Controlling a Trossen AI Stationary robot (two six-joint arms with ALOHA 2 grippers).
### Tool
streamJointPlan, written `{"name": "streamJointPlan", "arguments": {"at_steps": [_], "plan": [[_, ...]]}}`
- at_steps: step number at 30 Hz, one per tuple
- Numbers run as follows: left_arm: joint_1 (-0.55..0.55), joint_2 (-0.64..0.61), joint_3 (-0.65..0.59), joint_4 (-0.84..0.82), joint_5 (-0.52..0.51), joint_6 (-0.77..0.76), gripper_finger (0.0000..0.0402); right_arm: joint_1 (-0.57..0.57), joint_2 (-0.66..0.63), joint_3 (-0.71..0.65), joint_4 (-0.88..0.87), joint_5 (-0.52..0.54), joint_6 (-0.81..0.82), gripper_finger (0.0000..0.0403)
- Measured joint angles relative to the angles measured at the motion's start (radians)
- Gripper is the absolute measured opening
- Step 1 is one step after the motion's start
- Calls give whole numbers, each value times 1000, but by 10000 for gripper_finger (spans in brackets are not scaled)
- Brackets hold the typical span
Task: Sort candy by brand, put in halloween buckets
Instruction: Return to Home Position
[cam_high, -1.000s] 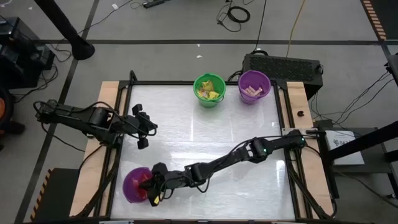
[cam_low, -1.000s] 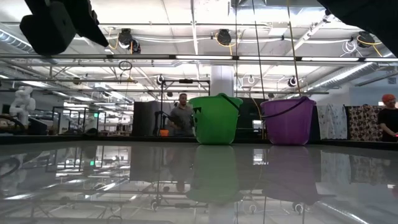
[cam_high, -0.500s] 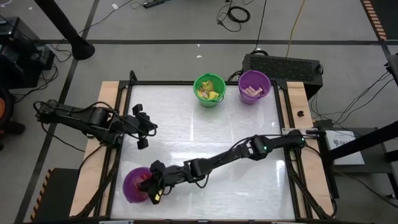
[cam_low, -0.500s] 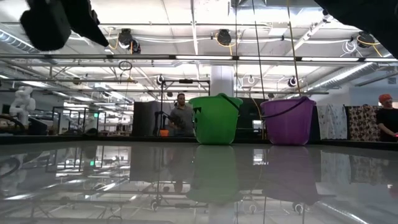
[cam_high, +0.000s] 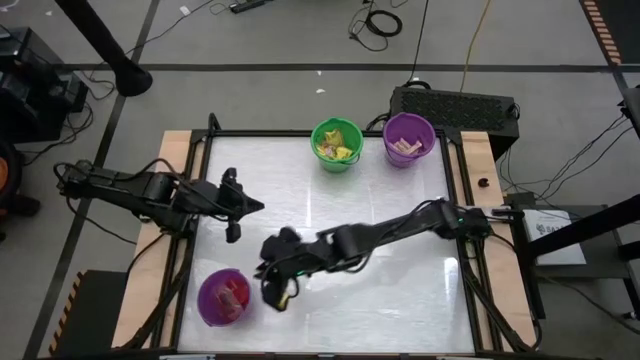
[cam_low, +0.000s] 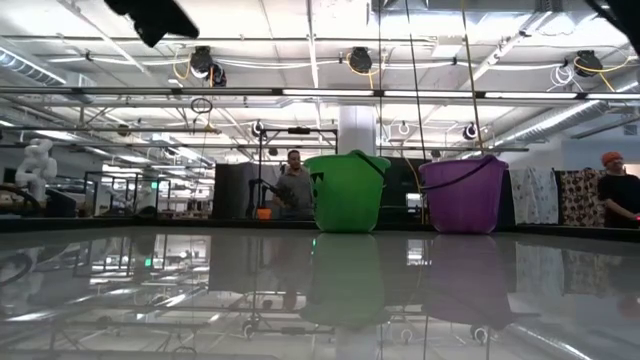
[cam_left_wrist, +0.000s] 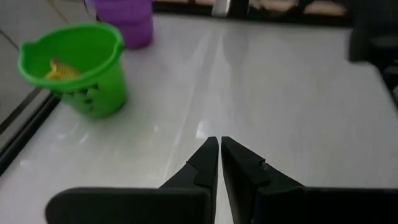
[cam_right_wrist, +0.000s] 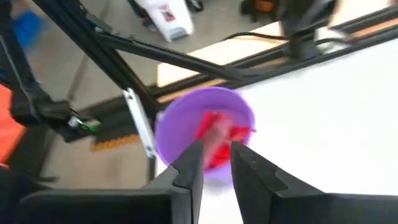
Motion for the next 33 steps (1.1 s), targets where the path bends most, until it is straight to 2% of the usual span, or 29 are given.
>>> {"name": "streamJointPlan", "arguments": {"at_steps": [13, 19, 22, 27, 30, 33], "plan": [[-1, -2, 22, 239, 33, -9, 28, 1, -358, 0, -518, 151, -205, 8], [5, -2, 23, 444, 27, 5, 28, -3, -507, -7, -665, 185, -251, 3], [21, -2, 24, 507, 25, 25, 28, 0, -588, -57, -689, 227, -278, 1], [60, -15, 24, 514, 23, 48, 28, 0, -783, -263, -641, 249, -284, 1], [76, -28, 24, 501, 22, 50, 28, 0, -929, -482, -517, 257, -284, 0], [82, -56, 24, 420, 21, 75, 28, -7, -1092, -760, -297, 254, -287, 0]]}}
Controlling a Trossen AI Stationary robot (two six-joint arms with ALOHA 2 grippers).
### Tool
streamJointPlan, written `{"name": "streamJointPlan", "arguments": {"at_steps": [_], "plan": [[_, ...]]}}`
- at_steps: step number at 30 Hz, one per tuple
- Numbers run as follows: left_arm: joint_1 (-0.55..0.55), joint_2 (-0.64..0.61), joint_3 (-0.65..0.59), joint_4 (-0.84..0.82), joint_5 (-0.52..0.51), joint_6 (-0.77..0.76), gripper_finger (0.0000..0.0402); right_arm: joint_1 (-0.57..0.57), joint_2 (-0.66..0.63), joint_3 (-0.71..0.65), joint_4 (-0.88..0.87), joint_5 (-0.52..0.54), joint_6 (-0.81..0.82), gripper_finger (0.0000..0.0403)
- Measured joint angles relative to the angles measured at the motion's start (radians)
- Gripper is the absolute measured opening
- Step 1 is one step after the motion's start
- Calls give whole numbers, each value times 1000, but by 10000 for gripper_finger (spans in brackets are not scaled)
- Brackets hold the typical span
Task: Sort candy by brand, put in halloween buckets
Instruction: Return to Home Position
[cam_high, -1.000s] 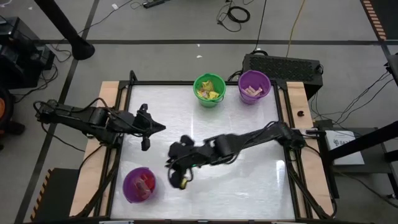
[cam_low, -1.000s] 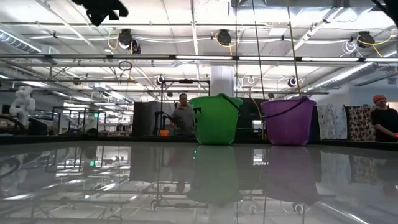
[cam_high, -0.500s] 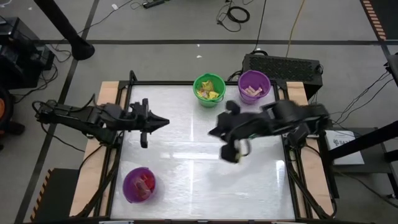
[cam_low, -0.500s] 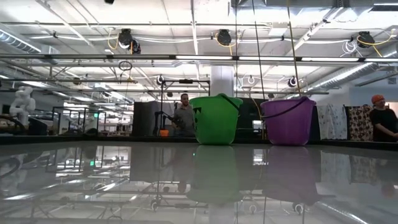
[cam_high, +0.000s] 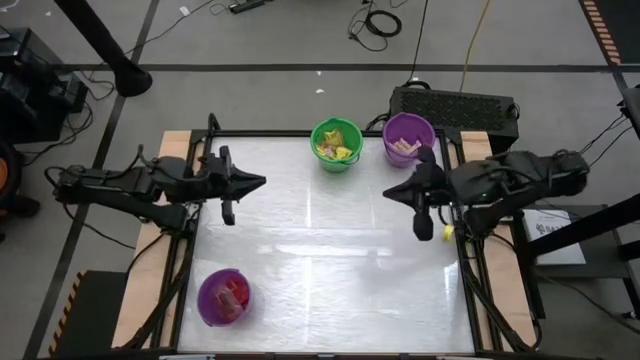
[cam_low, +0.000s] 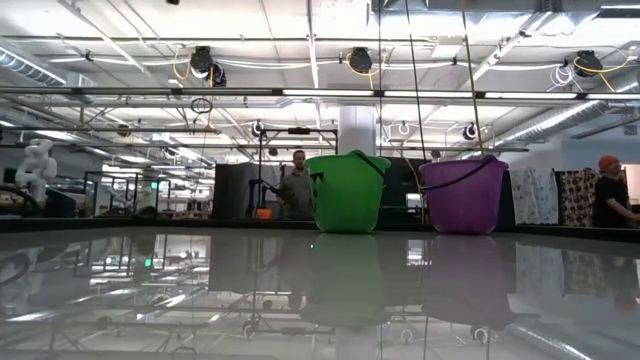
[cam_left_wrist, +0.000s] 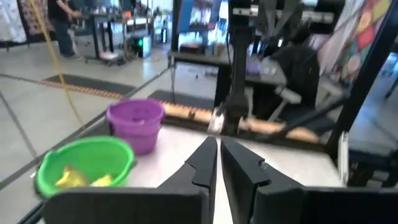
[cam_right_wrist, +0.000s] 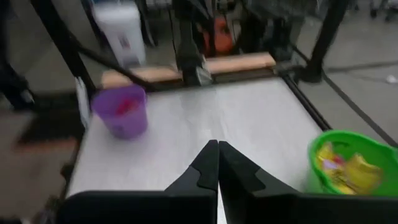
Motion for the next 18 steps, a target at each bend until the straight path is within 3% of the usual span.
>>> {"name": "streamJointPlan", "arguments": {"at_steps": [5, 9, 13, 18], "plan": [[0, -75, -35, -101, -2, -35, 28, -2, -261, -477, 397, -9, 13, 0], [-3, -177, -118, -89, -2, -64, 28, -2, -435, -793, 612, -18, 107, 0], [-3, -302, -244, -8, -13, -119, 28, -2, -578, -1019, 743, -57, 213, 0], [-3, -435, -408, 97, -50, -185, 28, -3, -722, -1243, 865, -63, 231, 0]]}}
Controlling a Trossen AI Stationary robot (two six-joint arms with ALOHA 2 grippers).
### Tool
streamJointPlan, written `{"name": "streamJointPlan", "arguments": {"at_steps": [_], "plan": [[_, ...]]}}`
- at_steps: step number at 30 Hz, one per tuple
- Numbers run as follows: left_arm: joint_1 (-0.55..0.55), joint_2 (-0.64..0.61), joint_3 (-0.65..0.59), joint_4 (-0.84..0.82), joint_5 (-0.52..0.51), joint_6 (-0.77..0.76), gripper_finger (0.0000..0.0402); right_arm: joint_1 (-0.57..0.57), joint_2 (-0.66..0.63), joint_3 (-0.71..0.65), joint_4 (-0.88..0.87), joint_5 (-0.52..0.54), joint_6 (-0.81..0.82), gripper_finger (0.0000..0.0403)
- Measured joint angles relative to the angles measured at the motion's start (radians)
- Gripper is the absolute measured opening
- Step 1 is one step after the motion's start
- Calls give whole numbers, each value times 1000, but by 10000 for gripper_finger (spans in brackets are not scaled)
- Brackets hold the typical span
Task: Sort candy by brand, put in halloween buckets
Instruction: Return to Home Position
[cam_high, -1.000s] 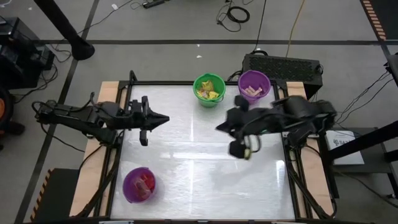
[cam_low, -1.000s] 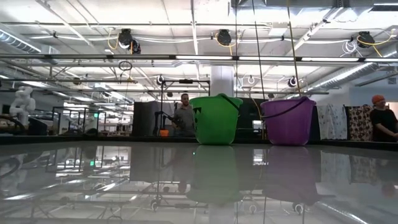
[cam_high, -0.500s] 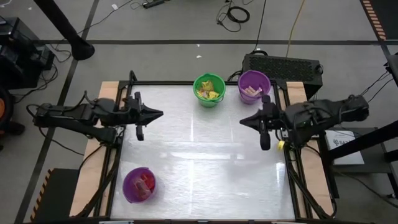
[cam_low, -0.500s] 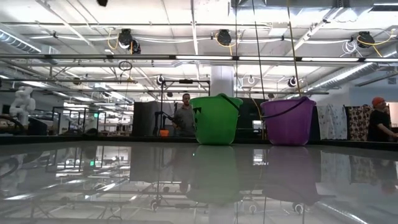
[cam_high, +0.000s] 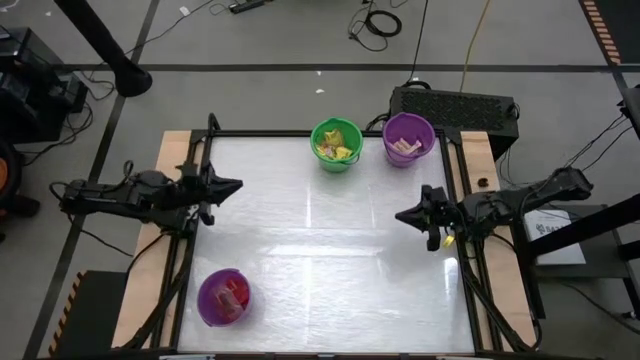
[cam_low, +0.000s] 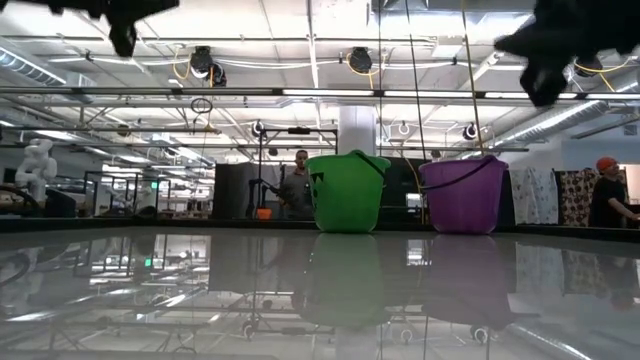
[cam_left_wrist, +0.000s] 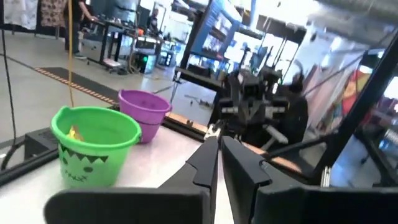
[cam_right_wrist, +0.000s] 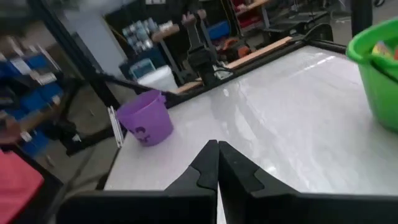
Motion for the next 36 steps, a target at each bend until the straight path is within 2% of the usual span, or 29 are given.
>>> {"name": "streamJointPlan", "arguments": {"at_steps": [7, 10, 11, 17, 21, 24, 28, 32, 36], "plan": [[0, -86, -203, 265, -5, -76, 28, -6, -153, -243, 233, 0, 19, 0], [0, -93, -270, 331, 3, -80, 28, -6, -184, -317, 334, 0, 42, 0], [0, -95, -289, 342, 3, -79, 28, -6, -190, -316, 313, 3, 48, 0], [1, -161, -338, 319, 22, -32, 28, -6, -190, -312, 300, 16, 5, 0], [1, -268, -338, 229, 56, 1, 28, -6, -190, -312, 282, 81, -86, 0], [1, -347, -338, 158, 56, 0, 28, -6, -190, -306, 291, 173, -149, 0], [4, -357, -339, 89, 46, -3, 28, -6, -190, -285, 297, 266, -239, 0], [18, -358, -338, 23, -2, 1, 28, -6, -203, -284, 228, 250, -272, 0], [25, -358, -338, -36, -59, 16, 28, -6, -221, -284, 81, 129, -224, 0]]}}
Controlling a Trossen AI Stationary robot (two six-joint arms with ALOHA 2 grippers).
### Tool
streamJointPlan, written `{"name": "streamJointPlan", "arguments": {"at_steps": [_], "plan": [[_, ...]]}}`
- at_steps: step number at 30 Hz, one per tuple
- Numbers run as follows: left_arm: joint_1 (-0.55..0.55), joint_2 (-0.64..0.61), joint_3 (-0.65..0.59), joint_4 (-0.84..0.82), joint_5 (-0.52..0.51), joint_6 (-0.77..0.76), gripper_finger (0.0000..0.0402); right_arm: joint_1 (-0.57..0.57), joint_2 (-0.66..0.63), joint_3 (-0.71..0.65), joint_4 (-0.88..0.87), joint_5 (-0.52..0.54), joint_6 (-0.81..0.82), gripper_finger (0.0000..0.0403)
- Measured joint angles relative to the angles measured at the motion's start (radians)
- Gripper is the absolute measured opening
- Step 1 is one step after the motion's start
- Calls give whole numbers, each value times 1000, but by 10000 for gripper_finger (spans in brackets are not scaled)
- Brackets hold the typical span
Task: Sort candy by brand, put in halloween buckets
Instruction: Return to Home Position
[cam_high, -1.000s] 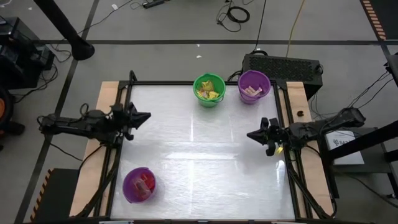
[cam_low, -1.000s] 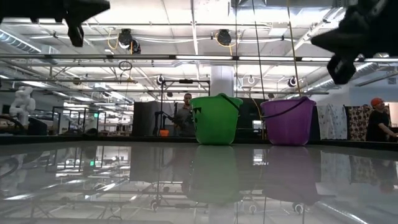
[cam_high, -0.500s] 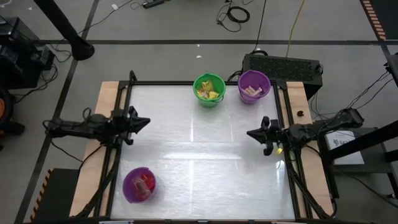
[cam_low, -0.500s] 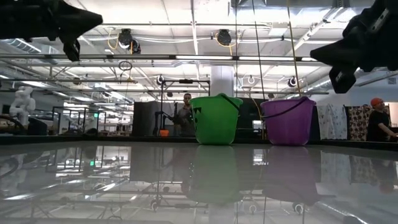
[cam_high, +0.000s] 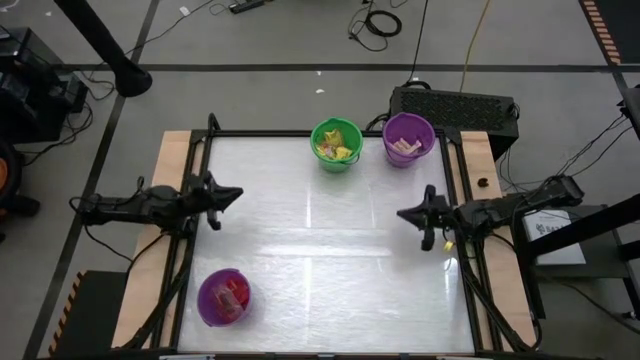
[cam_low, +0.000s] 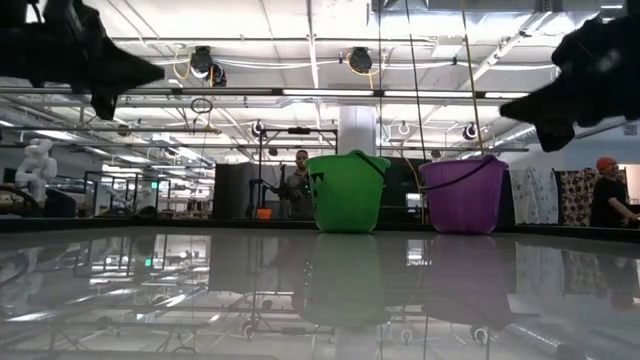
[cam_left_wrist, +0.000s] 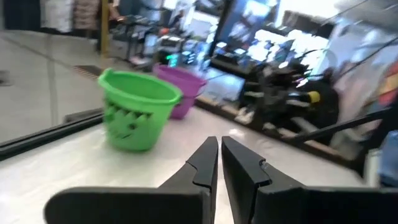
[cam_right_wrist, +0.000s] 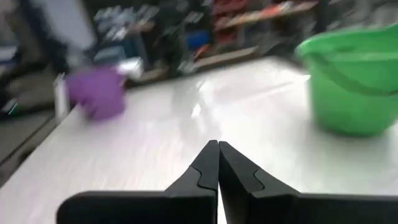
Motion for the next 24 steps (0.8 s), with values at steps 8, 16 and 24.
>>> {"name": "streamJointPlan", "arguments": {"at_steps": [8, 16, 24], "plan": [[0, 3, 0, -167, -109, 38, 29, 1, 3, 0, -88, -130, -26, 0], [0, 3, 0, -217, -109, 41, 29, 1, 3, 0, -88, -128, -24, 0], [0, 4, 0, -218, -108, 41, 28, 1, 3, 0, -88, -127, -24, 0]]}}
